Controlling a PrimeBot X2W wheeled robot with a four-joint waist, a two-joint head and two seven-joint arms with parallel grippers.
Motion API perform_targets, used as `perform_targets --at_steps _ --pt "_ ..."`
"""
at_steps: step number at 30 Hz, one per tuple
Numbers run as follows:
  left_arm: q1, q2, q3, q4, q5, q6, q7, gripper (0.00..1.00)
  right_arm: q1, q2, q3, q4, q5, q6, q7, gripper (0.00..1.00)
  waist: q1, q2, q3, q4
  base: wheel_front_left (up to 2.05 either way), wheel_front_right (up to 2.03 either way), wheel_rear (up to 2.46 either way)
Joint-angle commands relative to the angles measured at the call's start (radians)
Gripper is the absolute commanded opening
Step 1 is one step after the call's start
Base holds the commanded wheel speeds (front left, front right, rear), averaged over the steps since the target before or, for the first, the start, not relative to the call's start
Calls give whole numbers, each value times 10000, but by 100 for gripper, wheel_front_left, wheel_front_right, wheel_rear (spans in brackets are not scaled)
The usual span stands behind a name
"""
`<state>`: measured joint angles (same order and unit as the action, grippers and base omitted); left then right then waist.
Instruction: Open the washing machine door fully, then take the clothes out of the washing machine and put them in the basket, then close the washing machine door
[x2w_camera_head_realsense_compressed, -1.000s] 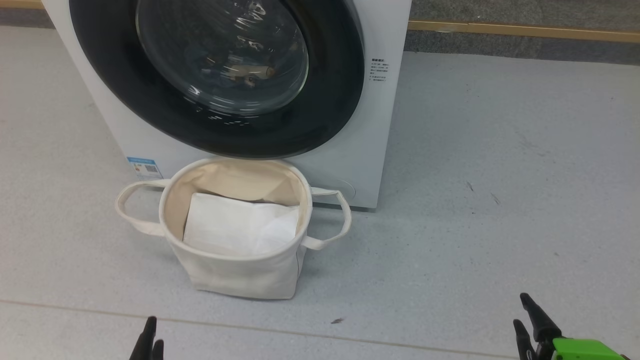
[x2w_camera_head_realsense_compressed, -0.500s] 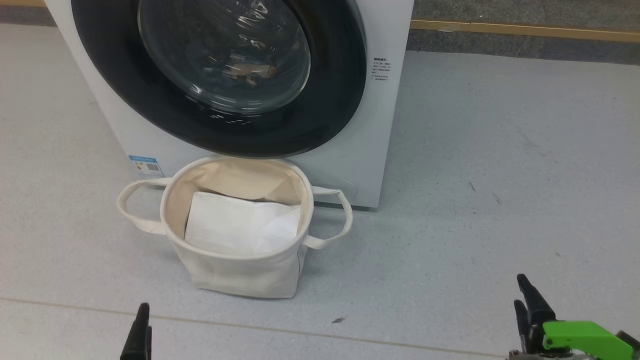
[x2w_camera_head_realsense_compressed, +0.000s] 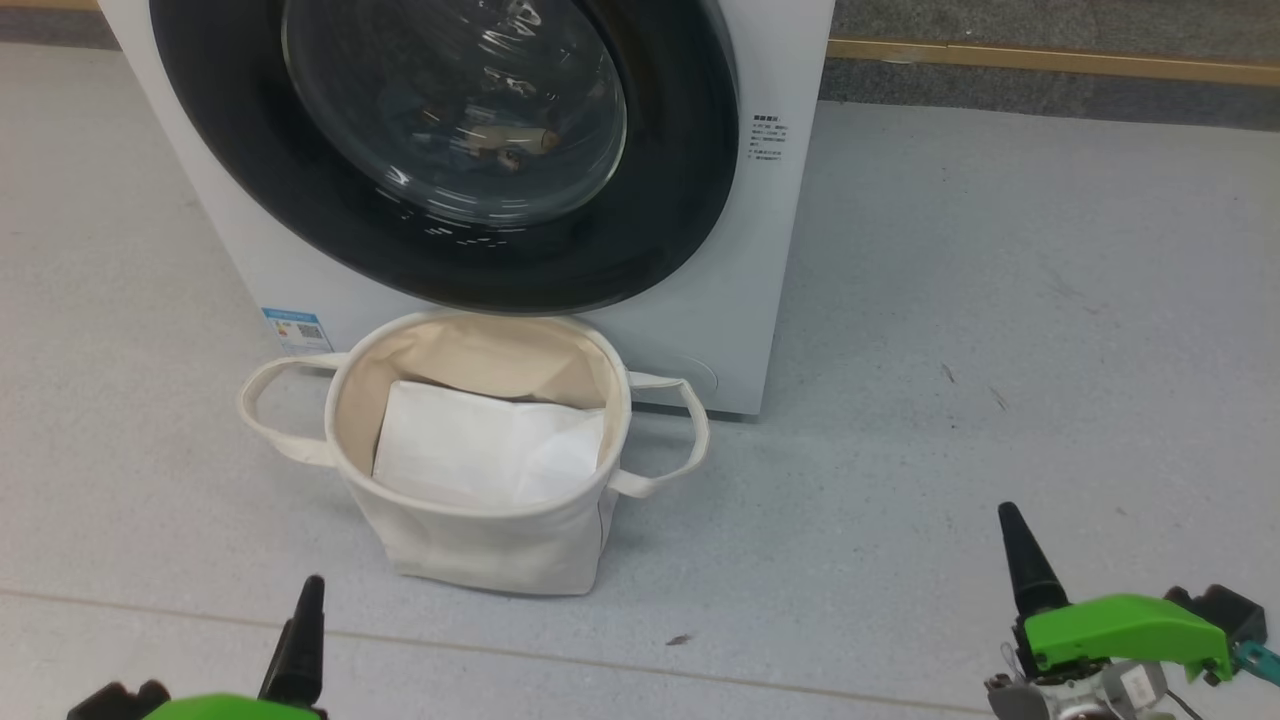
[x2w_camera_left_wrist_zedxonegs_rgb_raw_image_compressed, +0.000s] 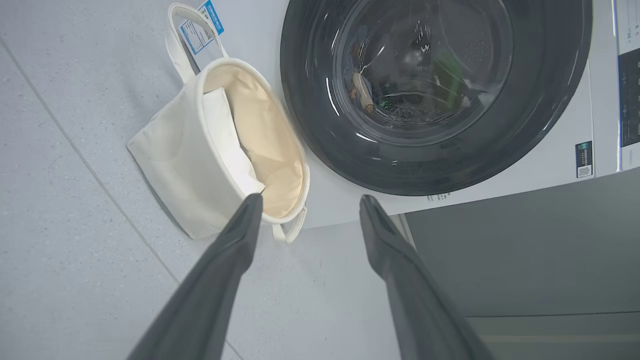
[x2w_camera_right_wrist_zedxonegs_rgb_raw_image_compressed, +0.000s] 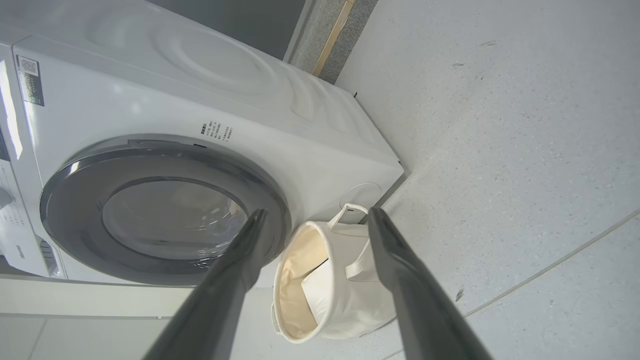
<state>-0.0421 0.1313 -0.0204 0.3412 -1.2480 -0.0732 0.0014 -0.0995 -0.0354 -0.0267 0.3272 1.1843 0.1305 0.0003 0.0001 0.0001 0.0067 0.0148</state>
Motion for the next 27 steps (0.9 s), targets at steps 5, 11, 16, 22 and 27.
perform_targets --at_steps 5,11,16,22,27 --pt "-753 502 -207 -393 1103 272 -240 100 -721 -63 410 -430 -1350 2 -258 100 -1 -1 -40 15 0 0 0" --pt "-1013 884 -674 -340 2274 457 -408 100 -865 -69 646 -388 -2349 2 -434 100 -1 -1 -119 37 0 0 0" --pt "-1181 1068 -842 -283 2765 466 -558 100 -984 -75 803 -334 -3071 2 -581 100 -1 -1 -182 42 0 0 0" --pt "-1345 1230 -1046 -206 3332 539 -710 100 -1120 -80 972 -306 -3839 2 -726 100 -1 -1 -223 48 0 0 0" --pt "-1491 1337 -1231 -150 3840 624 -862 100 -1240 -85 1128 -358 -4548 2 -873 100 -1 -1 -251 41 0 0 0"
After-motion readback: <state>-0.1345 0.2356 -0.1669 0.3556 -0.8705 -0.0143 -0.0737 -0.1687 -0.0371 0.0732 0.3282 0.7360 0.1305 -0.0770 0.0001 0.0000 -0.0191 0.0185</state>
